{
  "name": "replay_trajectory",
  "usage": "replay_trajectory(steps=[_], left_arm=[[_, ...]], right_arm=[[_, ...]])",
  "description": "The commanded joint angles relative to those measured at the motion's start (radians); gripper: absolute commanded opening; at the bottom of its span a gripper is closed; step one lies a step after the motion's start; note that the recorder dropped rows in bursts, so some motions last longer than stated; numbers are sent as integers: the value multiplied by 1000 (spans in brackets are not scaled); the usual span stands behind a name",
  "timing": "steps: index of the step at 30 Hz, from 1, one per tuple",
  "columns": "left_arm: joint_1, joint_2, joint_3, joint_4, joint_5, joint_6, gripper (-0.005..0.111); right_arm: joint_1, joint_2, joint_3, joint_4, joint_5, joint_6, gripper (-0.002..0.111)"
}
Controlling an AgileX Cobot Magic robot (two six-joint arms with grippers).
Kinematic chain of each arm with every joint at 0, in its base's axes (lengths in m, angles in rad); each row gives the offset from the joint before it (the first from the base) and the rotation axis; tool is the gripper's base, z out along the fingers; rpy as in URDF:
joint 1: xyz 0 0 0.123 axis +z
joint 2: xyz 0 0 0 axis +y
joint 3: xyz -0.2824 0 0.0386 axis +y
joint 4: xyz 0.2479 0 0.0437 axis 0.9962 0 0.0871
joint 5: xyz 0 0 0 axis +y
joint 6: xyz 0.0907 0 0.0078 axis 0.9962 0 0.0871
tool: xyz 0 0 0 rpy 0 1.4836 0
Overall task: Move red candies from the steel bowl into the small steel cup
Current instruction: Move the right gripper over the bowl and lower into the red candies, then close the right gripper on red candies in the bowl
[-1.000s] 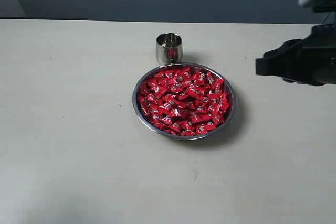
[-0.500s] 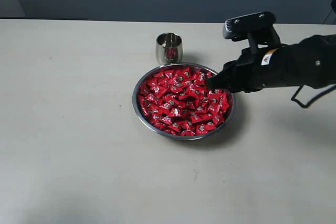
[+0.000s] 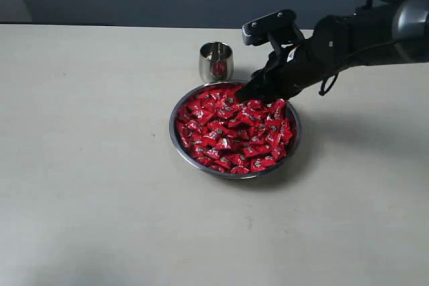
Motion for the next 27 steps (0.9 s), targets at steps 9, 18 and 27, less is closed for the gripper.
replay_trajectory(steps=[9, 18, 27], left_arm=[[-8, -5, -8, 2, -5, -2, 0], [-8, -5, -8, 2, -5, -2, 0], [-8, -5, -8, 2, -5, -2, 0]], right_arm=[[-104, 132, -92, 417, 126, -440, 40], [-152, 133, -99, 849, 181, -857, 40], [-152, 205, -148, 852, 170, -853, 39]])
